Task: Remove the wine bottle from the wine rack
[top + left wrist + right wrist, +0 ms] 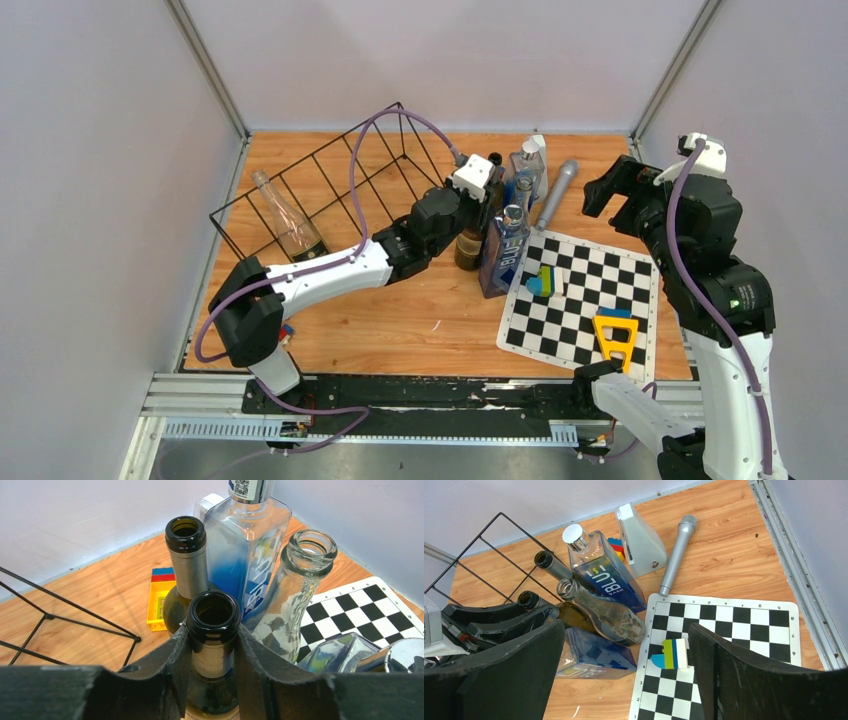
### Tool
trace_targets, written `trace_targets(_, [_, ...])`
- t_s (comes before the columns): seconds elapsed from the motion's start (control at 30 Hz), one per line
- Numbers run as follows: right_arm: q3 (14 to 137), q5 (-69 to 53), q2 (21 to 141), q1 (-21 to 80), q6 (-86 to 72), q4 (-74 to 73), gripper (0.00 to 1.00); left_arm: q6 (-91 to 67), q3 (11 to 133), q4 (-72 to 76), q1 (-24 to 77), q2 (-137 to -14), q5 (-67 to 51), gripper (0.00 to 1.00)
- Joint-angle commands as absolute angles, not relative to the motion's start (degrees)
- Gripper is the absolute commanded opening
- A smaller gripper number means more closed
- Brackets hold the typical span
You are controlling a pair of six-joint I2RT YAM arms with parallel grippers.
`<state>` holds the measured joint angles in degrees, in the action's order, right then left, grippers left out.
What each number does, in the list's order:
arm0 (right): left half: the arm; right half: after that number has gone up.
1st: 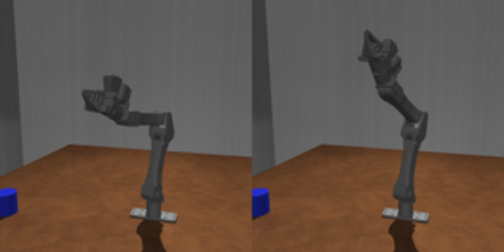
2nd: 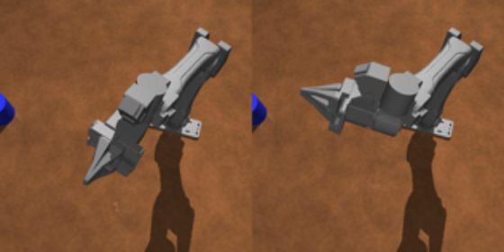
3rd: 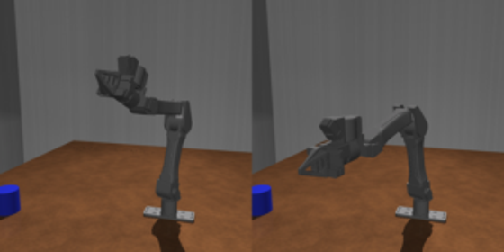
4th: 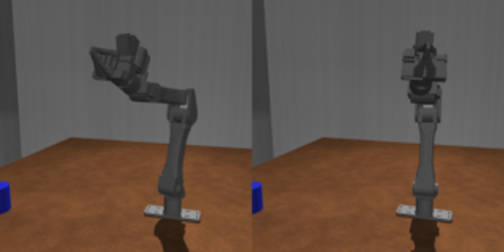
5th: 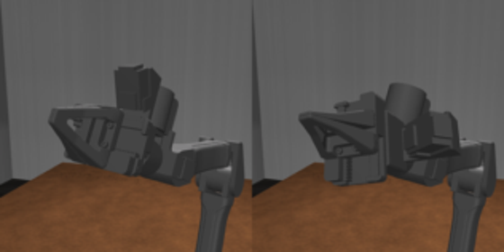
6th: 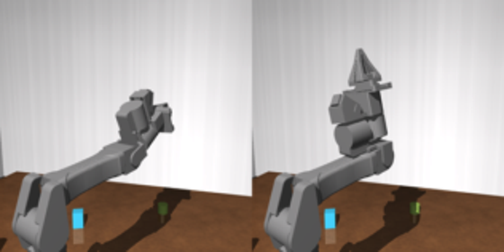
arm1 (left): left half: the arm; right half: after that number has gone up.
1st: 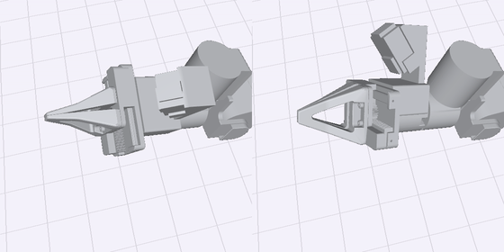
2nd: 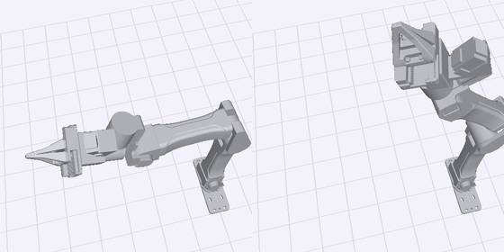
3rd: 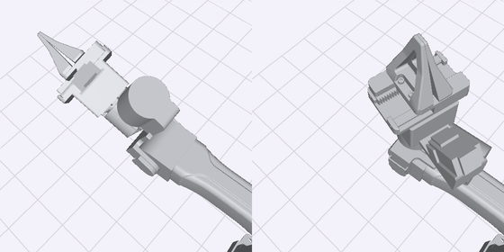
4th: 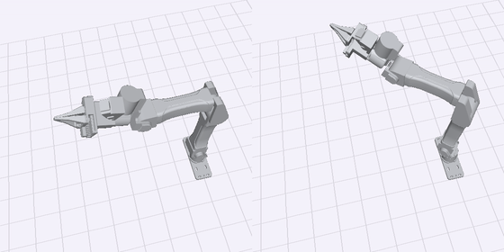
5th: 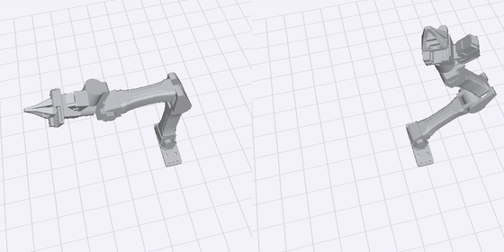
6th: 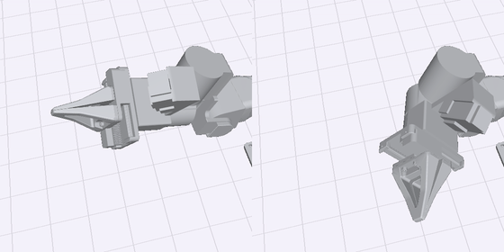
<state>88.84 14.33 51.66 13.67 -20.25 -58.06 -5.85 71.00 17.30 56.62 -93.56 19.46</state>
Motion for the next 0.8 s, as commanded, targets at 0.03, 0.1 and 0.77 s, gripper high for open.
trace_targets(0.03, [88.34,13.44,51.06,13.37,-19.56,-57.35,0.95,-7.21,74.28,17.63,57.14,-93.08,22.02,0.49])
trace_targets(0.1, [88.31,13.42,51.06,13.41,-19.51,-57.37,0.95,-7.43,74.27,17.00,57.15,-93.00,22.35,0.52])
trace_targets(0.77, [88.82,12.56,50.89,13.40,-18.73,-57.29,0.95,-7.39,78.00,12.39,57.17,-91.13,24.00,0.81])
